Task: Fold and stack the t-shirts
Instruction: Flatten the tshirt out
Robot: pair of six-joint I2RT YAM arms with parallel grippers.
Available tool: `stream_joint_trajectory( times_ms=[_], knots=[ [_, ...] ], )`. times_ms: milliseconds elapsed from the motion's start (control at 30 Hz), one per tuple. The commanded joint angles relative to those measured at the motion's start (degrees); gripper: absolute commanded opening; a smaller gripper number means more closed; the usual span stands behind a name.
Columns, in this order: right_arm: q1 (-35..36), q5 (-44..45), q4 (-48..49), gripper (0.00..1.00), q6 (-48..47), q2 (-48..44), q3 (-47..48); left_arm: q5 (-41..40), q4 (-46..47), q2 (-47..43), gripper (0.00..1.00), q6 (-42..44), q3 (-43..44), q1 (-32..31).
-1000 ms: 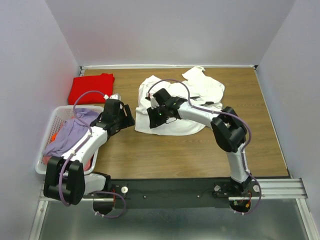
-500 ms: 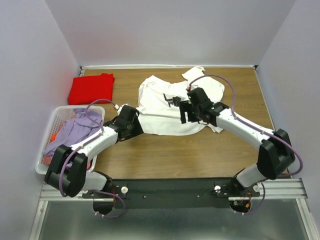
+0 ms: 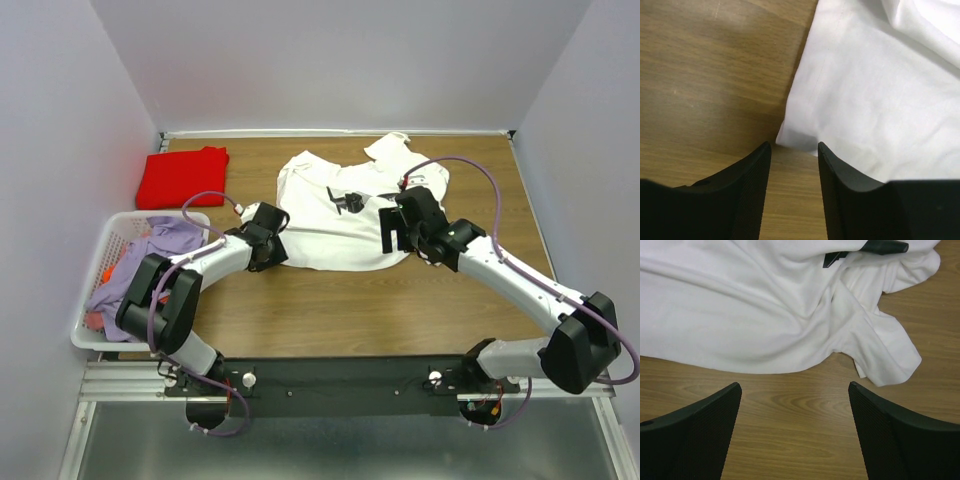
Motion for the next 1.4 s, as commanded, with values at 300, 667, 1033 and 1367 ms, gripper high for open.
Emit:
stream_joint_trajectory(
  times_ms=[300,667,1033,1367],
  knots=[
    [-0.3,2.9,-1.5,0.94,-0.4,-0.9,-1.0,-6.6,-1.7,4.7,0.41,1.3,3.9,-0.1],
    [-0.3,2.9,-1.6,0.93,-0.2,-0.3,-1.3,-7.5,-3.9,4.6,0.28,2.8,6.1,-0.1],
    [-0.3,2.6,-1.6,0.93,-0.4,-0.2,-1.3,-8.1,-7.6,2.5,0.15,4.1,8.5,-0.1],
    [-0.3,1.8,-1.5,0.93,-0.4,-0.3,-1.6,-8.2,-9.6,-0.1,0.15,4.6,9.8,-0.2]
  ],
)
